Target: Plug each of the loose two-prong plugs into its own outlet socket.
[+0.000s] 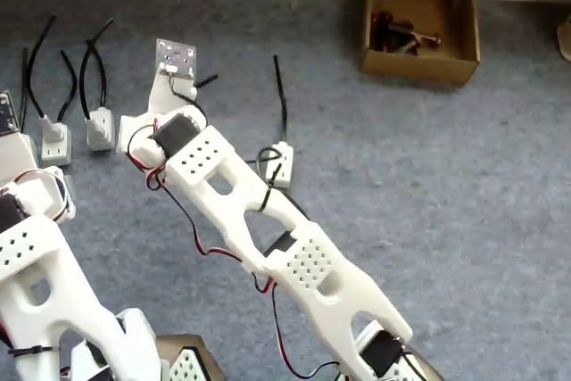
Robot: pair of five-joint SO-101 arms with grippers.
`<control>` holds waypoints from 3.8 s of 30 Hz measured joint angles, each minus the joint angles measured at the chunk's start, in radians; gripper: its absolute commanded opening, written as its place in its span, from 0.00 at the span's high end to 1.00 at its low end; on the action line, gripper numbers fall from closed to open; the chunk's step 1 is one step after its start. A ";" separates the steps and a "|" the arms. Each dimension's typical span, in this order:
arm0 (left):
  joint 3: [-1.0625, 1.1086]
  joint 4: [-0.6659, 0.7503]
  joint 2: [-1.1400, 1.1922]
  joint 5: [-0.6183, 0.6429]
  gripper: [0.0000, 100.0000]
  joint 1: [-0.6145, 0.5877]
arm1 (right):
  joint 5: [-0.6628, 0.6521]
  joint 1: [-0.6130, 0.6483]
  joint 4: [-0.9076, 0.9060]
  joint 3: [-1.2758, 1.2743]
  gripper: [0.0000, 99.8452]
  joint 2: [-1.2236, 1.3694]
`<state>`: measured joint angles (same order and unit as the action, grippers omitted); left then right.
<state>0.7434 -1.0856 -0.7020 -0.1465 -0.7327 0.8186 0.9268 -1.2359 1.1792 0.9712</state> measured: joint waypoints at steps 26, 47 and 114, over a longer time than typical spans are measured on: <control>0.000 0.000 -0.058 -0.002 0.81 -0.098 | -0.129 0.080 0.106 0.011 0.55 0.147; 0.140 0.078 -0.288 -0.002 0.81 -0.098 | -0.218 0.077 0.264 0.021 0.64 0.226; 0.140 0.081 -0.288 -0.002 0.81 -0.098 | -0.229 -0.060 -0.071 0.048 0.99 0.224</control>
<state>0.8830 -1.0042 -0.9904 -0.1481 -0.8309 0.5900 0.8669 -1.3065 1.2267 1.1953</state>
